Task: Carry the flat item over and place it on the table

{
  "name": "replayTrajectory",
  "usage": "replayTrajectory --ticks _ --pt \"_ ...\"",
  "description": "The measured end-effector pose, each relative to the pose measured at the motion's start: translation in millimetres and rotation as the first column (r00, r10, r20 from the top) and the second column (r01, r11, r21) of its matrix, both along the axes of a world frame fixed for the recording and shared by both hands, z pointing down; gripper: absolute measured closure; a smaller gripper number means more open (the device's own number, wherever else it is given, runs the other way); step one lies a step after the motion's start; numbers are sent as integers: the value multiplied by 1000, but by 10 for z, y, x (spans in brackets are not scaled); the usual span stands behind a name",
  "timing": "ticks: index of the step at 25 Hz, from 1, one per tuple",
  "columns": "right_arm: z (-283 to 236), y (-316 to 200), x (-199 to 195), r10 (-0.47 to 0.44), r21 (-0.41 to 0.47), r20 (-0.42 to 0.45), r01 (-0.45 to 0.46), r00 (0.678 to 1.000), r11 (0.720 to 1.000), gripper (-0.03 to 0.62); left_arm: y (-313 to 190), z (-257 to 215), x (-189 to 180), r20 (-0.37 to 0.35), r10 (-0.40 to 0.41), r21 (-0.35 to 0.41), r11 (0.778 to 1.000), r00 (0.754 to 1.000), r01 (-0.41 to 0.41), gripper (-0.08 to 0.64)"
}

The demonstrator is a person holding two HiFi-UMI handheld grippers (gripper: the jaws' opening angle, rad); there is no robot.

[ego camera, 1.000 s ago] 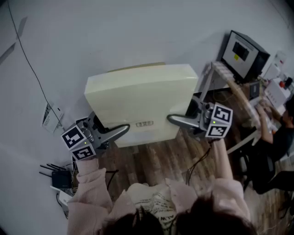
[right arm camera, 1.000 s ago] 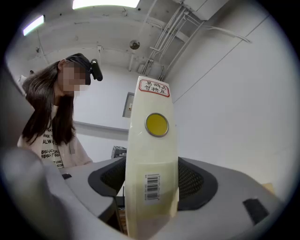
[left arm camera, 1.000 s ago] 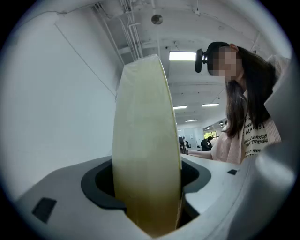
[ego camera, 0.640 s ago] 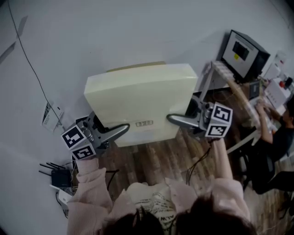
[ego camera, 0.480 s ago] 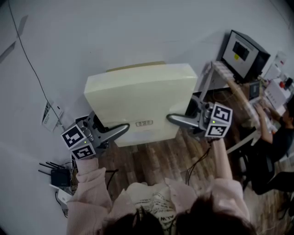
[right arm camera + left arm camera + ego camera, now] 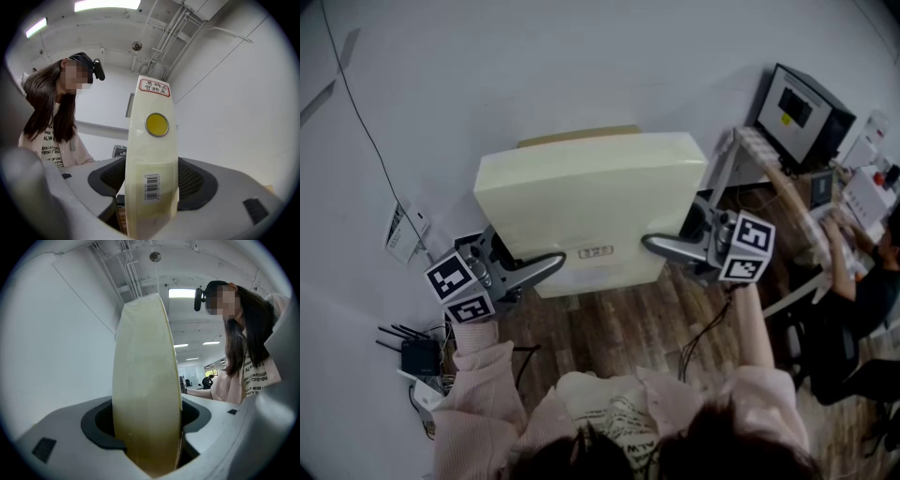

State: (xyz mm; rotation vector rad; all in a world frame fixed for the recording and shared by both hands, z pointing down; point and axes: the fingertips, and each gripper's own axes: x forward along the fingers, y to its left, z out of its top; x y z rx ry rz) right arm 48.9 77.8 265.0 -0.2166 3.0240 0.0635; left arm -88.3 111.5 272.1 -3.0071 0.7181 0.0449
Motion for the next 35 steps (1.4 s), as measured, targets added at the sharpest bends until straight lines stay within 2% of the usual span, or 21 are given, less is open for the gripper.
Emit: replayTrajectory --ticks 14,35 --pt "102 -370 51 -22 -16 5 22 1000 1000 278 -331 116 66 -10 -28 -29 999 1000 27 224" --pt "239 -1748 -111 -2 -52 -14 2 1000 999 278 -1732 250 -94 -11 -6 -63 998 1000 6 224"
